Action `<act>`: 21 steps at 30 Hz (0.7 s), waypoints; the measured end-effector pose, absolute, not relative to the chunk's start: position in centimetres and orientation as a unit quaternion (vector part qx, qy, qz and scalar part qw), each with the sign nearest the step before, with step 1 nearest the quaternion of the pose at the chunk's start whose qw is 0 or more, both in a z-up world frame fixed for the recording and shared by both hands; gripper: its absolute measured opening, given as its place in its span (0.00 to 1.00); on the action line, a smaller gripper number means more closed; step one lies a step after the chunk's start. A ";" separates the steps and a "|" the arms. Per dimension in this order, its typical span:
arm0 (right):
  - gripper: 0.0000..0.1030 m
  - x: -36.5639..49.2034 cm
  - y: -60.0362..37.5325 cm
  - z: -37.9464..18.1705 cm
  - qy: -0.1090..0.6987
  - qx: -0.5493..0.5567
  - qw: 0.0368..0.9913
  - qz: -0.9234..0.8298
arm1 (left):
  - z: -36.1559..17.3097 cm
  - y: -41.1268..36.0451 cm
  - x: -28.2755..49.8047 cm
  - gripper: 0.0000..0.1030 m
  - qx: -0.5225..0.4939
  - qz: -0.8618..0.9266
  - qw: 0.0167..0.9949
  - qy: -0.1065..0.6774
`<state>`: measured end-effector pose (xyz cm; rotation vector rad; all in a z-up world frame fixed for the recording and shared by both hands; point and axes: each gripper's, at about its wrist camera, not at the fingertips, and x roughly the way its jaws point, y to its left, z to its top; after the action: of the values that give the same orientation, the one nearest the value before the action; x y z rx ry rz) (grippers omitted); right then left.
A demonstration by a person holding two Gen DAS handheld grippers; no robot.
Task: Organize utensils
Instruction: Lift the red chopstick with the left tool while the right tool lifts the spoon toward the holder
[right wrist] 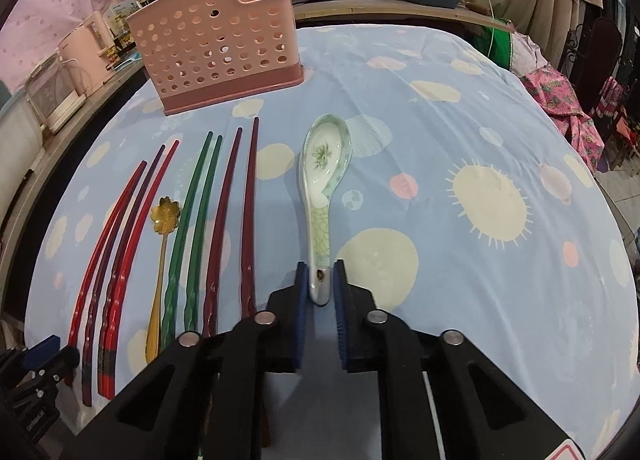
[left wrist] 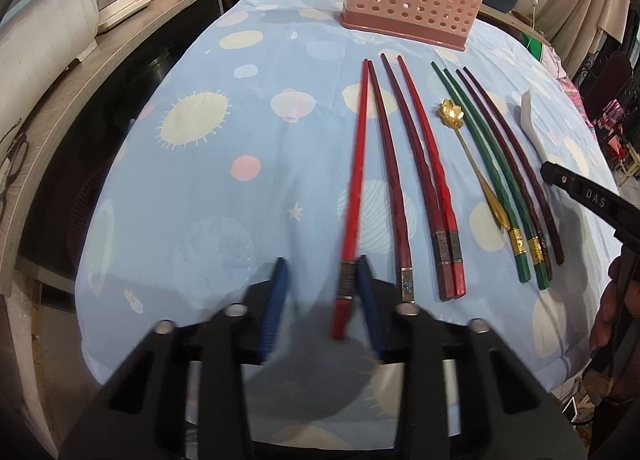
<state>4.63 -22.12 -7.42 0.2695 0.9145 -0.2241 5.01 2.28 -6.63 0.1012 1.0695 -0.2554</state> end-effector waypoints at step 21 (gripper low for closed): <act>0.08 1.2 -22.5 -0.4 0.389 0.154 0.904 -0.088 | 0.3 3.8 6.6 0.07 -0.009 -0.138 0.874 0.466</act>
<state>1.17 -22.54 -0.41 0.3179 0.8047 -0.1821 6.59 3.78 0.33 -0.0184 0.9724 -0.2890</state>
